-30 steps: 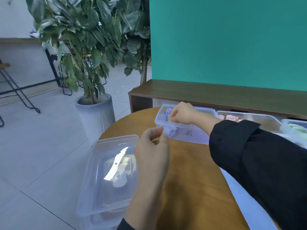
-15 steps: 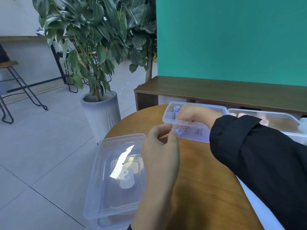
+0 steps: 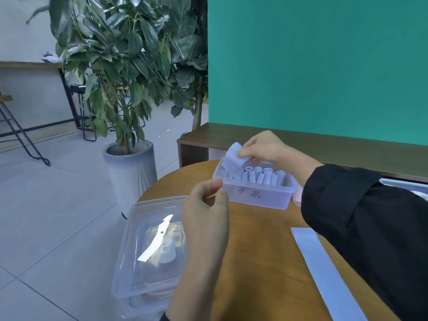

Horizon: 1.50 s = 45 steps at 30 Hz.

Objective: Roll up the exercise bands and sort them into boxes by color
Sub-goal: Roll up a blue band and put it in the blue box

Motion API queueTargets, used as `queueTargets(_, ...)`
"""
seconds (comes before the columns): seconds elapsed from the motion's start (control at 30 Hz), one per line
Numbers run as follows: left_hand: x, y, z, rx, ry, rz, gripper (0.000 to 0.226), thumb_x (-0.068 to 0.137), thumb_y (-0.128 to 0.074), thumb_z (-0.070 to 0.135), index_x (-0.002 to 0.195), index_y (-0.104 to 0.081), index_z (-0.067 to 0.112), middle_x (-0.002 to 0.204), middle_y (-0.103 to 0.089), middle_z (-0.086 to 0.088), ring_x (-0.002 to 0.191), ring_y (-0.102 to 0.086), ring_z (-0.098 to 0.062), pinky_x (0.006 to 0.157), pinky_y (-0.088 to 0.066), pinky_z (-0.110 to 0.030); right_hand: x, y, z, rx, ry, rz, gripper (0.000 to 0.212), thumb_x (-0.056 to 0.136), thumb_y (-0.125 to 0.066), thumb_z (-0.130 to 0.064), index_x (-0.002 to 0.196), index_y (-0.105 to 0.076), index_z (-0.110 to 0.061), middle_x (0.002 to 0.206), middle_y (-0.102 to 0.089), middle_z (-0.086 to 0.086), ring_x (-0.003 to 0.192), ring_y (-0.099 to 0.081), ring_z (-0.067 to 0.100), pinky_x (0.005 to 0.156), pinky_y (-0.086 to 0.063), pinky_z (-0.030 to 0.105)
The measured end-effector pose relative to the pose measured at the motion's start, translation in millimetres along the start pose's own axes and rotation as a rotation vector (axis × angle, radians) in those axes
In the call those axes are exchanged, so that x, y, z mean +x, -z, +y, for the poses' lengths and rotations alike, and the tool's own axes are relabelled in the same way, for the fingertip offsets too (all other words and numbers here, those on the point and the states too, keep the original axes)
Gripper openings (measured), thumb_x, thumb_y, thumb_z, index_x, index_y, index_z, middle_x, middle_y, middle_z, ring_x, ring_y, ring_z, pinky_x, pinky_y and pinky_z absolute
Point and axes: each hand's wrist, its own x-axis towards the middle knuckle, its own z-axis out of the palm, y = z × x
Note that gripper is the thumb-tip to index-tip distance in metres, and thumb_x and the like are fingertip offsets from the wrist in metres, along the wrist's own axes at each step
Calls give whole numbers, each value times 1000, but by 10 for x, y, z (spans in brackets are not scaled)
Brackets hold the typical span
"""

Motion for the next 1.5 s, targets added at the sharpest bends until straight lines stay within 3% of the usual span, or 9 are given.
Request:
queueTargets(0.13,-119,-19,52,-12,-5,-26,16,92,-68,20,101,-74,31,97,-75,12,95,-68,-8,90,-59,-45,-447,270,-60,191,45,69,10,75,-80,-16,83,-79,-10,85,-75,11,72,-61,18,78,-58,37)
queueTargets(0.3,-341,-71,129,-131,126,-131,20,96,-67,31,116,-63,32,120,-67,4,104,-67,-13,88,-58,-36,-1386,429,44,528,45,4,5,87,-74,-10,88,-76,-6,74,-68,1,68,-62,13,67,-57,22)
queueTargets(0.4,-555,-144,174,-232,322,-298,43,95,-66,45,131,-56,25,125,-64,2,109,-67,-19,91,-57,-38,-1932,430,282,694,2,-25,14,90,-71,-12,76,-70,-8,69,-62,-1,68,-60,14,66,-53,19)
queueTargets(0.53,-895,-237,172,-292,398,-595,37,96,-62,47,123,-67,21,116,-75,-5,105,-73,-22,94,-56,-42,-2582,390,673,926,-53,-8,27,87,-73,-9,107,-71,8,96,-70,17,85,-67,23,76,-59,27)
queueTargets(0.67,-1157,-329,117,-313,370,-763,34,88,-70,29,115,-73,8,97,-73,-4,78,-66,-15,70,-51,-28,-3111,388,1006,1086,-47,23,40,79,-77,-8,117,-68,5,104,-72,16,86,-68,19,72,-57,25)
queueTargets(0.73,-1228,-382,57,-308,356,-768,34,82,-74,21,112,-74,4,95,-71,-8,73,-62,-14,66,-47,-26,-3265,391,1144,1134,-50,29,48,76,-76,-13,120,-65,5,111,-69,20,95,-66,25,79,-54,31)
queueTargets(0.97,-1322,-563,-105,-279,305,-690,44,75,-78,15,118,-71,8,117,-73,-16,103,-71,-30,97,-52,-47,-3386,472,1312,1155,-60,12,55,75,-79,-11,123,-60,7,123,-67,27,108,-68,35,104,-48,53)
queueTargets(1.13,-1347,-672,-148,-220,163,-529,36,79,-80,12,113,-72,20,105,-77,-5,102,-72,-27,91,-54,-44,-3387,555,1380,1171,-68,76,39,72,-82,-6,107,-64,-3,113,-72,22,95,-71,28,78,-59,31)
queueTargets(1.5,-1523,-853,-183,-89,-45,-384,36,79,-84,14,107,-70,32,95,-76,12,89,-67,-9,83,-51,-30,-3440,521,1307,1237,36,16,30,80,-78,-2,109,-74,-3,121,-69,24,105,-70,30,89,-58,36)
